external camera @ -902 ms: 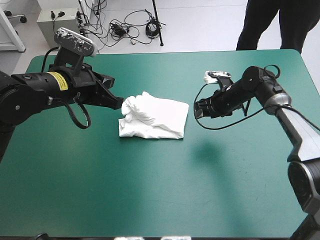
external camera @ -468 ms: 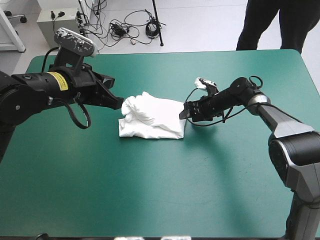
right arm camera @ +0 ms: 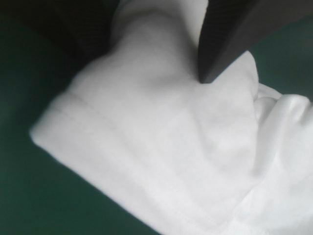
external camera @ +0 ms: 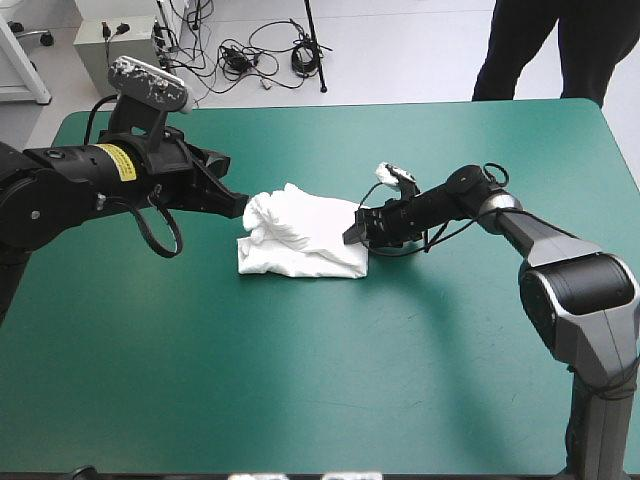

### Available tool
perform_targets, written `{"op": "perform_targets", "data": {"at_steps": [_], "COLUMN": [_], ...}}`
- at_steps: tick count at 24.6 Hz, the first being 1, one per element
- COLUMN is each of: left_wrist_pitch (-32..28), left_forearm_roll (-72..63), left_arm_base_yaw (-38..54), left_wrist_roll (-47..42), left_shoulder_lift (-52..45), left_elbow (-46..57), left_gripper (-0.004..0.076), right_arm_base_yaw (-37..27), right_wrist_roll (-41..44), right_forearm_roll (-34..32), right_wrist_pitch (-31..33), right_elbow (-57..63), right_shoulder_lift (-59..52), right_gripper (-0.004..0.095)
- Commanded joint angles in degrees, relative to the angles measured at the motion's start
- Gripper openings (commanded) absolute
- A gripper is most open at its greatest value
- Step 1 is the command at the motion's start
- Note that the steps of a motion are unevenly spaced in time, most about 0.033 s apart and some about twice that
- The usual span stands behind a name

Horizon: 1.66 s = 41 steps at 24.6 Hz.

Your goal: Fold the cloth

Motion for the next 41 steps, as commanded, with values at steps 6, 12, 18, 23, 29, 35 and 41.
{"op": "perform_targets", "data": {"at_steps": [6, 12, 18, 23, 29, 35, 41], "left_wrist_pitch": [2.1, 2.1, 2.1, 2.1, 2.1, 2.1, 2.1], "left_forearm_roll": [-1.6, -1.6, -1.6, -1.6, -1.6, -3.0, -3.0], "left_arm_base_yaw": [-0.4, -0.4, -0.4, -0.4, -0.4, -0.4, -0.4], "left_wrist_roll": [-0.7, -0.6, -0.3, 0.1, 0.9, 2.5, 2.5], "left_shoulder_lift": [-1.5, -1.5, -1.5, -1.5, -1.5, -1.5, -1.5], "left_elbow": [-1.3, -1.3, -1.3, -1.3, -1.3, -1.3, -1.3], "left_gripper": [-0.0009, -0.0009, -0.0009, -0.0009, -0.0009, -0.0009, -0.0009], "right_arm_base_yaw": [2.2, 1.2, -1.5, -8.1, -24.6, -35.5, -35.6], "right_wrist_roll": [-2.6, 4.0, 14.3, 19.9, 21.7, 22.1, 23.7], "right_forearm_roll": [-0.3, -13.5, -35.1, -49.3, -57.1, -58.1, -58.1], "right_wrist_pitch": [1.1, -1.0, 0.0, 3.2, 6.4, -1.4, -3.2], "right_elbow": [-0.9, -0.9, -0.8, 2.1, 11.4, 24.5, 26.8], "right_shoulder_lift": [-0.4, -3.7, -9.6, -17.5, -29.5, -39.1, -41.2], "right_gripper": [-0.0015, -0.0015, -0.0015, -0.0015, -0.0015, -0.0017, 0.0083]}}
